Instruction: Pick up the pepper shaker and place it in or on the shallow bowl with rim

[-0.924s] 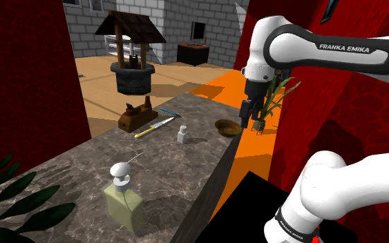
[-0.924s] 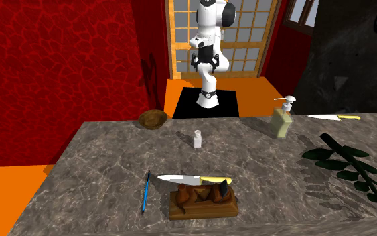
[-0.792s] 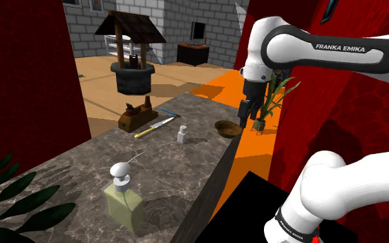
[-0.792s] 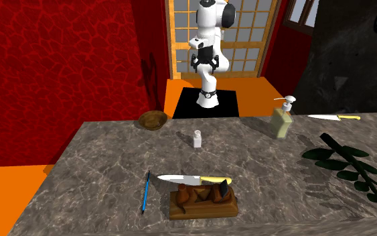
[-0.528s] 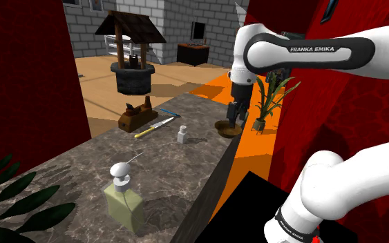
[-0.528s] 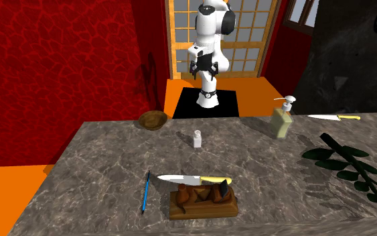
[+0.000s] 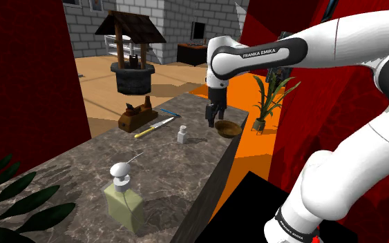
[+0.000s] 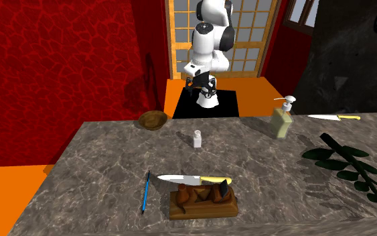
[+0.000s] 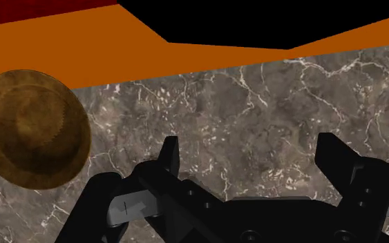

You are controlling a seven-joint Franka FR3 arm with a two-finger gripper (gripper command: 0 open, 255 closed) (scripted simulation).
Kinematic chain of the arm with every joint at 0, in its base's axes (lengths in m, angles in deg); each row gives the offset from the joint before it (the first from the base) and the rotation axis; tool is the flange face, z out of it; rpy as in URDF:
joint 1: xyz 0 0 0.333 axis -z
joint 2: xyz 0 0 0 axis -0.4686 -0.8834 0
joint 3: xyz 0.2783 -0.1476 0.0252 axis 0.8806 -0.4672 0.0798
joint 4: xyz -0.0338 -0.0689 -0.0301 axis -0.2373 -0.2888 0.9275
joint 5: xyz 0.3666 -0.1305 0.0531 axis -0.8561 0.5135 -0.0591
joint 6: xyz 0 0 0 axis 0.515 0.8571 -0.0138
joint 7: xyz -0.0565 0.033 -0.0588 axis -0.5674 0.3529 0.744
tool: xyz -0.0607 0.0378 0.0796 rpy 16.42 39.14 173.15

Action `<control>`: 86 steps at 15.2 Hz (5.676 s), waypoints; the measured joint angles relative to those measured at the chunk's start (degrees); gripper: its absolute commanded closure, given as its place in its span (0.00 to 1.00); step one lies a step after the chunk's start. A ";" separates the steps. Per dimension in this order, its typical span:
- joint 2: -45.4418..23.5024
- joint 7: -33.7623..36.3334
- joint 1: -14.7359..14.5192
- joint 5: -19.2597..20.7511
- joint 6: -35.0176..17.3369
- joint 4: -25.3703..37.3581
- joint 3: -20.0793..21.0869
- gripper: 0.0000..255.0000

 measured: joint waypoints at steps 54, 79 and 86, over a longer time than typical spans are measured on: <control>-39.71 -7.14 -1.21 -0.07 -0.29 35.54 1.20 1.00; -28.73 -20.30 6.76 2.66 2.16 28.50 -4.43 1.00; -27.16 -28.52 11.72 4.03 0.35 26.38 -8.18 1.00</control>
